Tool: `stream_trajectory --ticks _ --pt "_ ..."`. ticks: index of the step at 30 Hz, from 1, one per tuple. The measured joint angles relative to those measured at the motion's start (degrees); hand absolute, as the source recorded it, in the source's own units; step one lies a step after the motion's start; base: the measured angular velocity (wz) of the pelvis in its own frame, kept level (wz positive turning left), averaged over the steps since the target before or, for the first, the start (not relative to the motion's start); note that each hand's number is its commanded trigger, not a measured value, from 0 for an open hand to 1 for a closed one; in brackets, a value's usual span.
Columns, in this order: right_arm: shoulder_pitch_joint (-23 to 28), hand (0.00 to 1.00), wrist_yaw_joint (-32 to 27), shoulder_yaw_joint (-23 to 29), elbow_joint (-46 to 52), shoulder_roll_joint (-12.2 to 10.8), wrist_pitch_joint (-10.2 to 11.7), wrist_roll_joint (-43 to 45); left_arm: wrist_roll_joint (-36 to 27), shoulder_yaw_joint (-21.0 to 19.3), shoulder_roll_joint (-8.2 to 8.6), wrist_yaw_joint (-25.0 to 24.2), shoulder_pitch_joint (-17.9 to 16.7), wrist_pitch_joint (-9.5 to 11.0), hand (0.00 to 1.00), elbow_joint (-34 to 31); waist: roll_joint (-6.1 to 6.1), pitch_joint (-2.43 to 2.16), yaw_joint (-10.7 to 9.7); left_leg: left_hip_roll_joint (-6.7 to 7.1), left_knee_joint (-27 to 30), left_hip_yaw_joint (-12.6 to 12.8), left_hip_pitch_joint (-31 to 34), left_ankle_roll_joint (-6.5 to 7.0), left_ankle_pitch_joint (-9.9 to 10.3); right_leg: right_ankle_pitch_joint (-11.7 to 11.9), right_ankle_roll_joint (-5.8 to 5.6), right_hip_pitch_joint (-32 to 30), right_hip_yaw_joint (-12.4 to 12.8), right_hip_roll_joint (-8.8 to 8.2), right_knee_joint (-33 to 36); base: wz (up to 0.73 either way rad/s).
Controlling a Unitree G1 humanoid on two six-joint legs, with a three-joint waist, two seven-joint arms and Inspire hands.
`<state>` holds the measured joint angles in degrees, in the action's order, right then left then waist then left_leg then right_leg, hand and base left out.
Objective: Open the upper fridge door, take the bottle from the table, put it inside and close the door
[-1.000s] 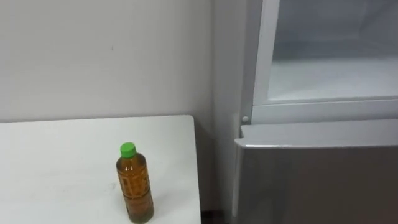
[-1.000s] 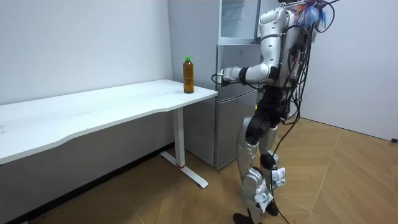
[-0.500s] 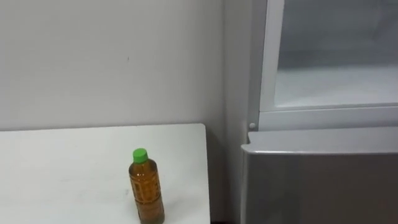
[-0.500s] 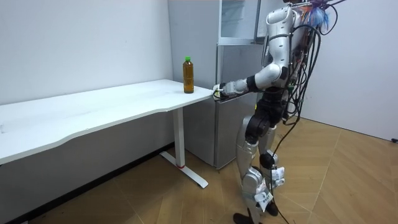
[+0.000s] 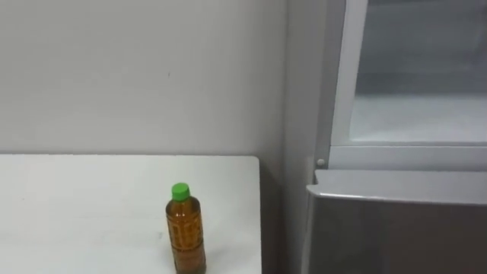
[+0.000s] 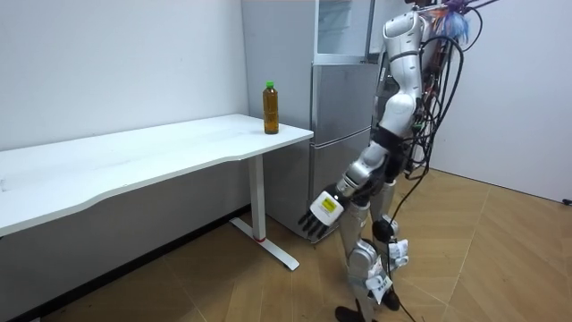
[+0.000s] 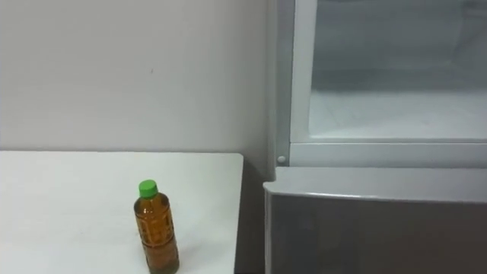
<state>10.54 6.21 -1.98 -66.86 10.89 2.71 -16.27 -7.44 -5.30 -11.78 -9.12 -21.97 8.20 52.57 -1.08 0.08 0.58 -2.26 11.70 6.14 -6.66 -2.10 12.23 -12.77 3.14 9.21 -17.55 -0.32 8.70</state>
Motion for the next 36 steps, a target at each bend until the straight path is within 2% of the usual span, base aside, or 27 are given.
stream_trajectory --ticks 5,7,9,12,15,24,30,36 --pt "0.8 0.0 0.13 0.84 -0.03 -0.06 0.54 0.6 5.99 -0.72 0.56 2.37 -0.08 -0.97 0.0 4.37 0.49 0.09 -0.01 0.15 0.86 -0.02 0.39 0.36 0.26 -0.4 -0.5 -0.09 0.02 -0.27 0.18 0.04" --pt "0.98 0.0 -0.02 1.01 -0.03 -0.07 0.53 0.6 9.04 -0.64 0.95 3.17 -0.11 -2.64 0.0 5.44 0.7 0.03 -0.08 0.19 1.16 -0.01 0.45 0.44 0.37 -0.41 -0.53 -0.04 0.06 -0.33 0.34 0.0" --pt "1.48 0.0 -0.6 1.18 0.11 -0.17 0.53 0.66 11.96 -0.6 1.66 3.95 -0.43 -5.29 0.0 6.26 0.79 -0.01 -0.24 0.26 1.16 0.0 0.36 0.48 0.39 -0.41 -0.55 0.06 0.14 -0.45 0.7 -0.02" --pt "2.44 0.0 -1.13 2.79 0.2 -0.2 0.23 1.16 15.68 -1.44 2.95 4.01 -0.48 -7.99 0.0 7.15 1.03 -0.16 -0.16 0.38 1.17 0.03 0.08 0.52 0.41 -0.71 -0.68 0.1 0.13 -0.68 1.21 0.0" --pt "2.89 0.0 -1.36 3.4 0.21 -0.21 -0.23 2.02 17.39 -1.5 3.25 4.01 -0.11 -10.1 0.0 8.13 1.23 -0.2 -0.25 0.39 1.17 0.01 0.06 0.52 0.41 -0.73 -0.67 0.09 0.15 -0.69 1.27 0.0" --pt "2.41 0.0 -1.11 3.68 -0.14 -0.32 -0.37 2.83 23.45 -1.22 3.62 4.0 2.54 -12.55 0.0 8.2 1.21 -0.17 -0.25 0.39 1.18 0.01 0.07 0.52 0.41 -0.73 -0.67 0.08 0.25 -0.68 1.24 0.0" --pt "1.94 0.0 -1.59 3.17 -0.14 -0.68 -1.15 2.41 23.95 1.01 3.73 4.0 5.13 -14.17 0.0 9.44 1.04 -0.09 -0.28 0.42 1.13 0.06 0.0 0.52 0.41 -0.73 -0.67 -0.1 0.42 -0.66 1.07 0.0" --pt "1.89 0.0 -2.61 3.16 -0.27 -1.24 -1.41 1.28 23.96 1.03 4.05 4.0 6.62 -14.51 0.0 10.74 0.97 -0.05 -0.28 0.42 1.05 0.14 -0.04 0.52 0.41 -0.73 -0.67 -0.11 0.57 -0.65 0.93 -0.01"
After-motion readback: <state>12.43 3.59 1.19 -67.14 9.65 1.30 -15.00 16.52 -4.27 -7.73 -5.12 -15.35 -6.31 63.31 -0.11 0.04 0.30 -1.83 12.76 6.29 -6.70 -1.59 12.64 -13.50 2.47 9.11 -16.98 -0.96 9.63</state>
